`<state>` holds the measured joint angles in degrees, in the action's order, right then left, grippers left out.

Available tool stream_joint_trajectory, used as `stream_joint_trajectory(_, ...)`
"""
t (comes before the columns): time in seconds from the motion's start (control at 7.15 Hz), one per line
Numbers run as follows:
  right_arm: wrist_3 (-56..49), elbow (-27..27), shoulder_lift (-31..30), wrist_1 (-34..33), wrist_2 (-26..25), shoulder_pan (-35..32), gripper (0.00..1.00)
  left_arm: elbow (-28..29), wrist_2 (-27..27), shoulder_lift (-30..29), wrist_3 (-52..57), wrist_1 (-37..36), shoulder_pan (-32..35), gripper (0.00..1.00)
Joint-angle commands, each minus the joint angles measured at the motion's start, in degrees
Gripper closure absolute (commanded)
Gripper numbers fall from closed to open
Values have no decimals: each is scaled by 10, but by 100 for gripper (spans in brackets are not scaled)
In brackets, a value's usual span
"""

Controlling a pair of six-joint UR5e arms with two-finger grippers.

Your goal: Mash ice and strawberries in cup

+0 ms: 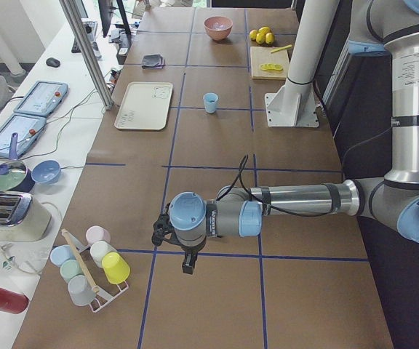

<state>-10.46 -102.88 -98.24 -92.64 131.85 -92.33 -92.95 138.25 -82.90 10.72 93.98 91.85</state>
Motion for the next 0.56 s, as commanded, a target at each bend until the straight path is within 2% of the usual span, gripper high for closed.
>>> stream_joint_trajectory(0.0, 1, 0, -1, -1, 3, 4, 0, -1, 0, 2, 0, 1, 0, 0)
stream_joint_trajectory(0.42, 4, 0, -1, -1, 7, 14, 0, -2, -1, 2, 0, 1, 0, 0)
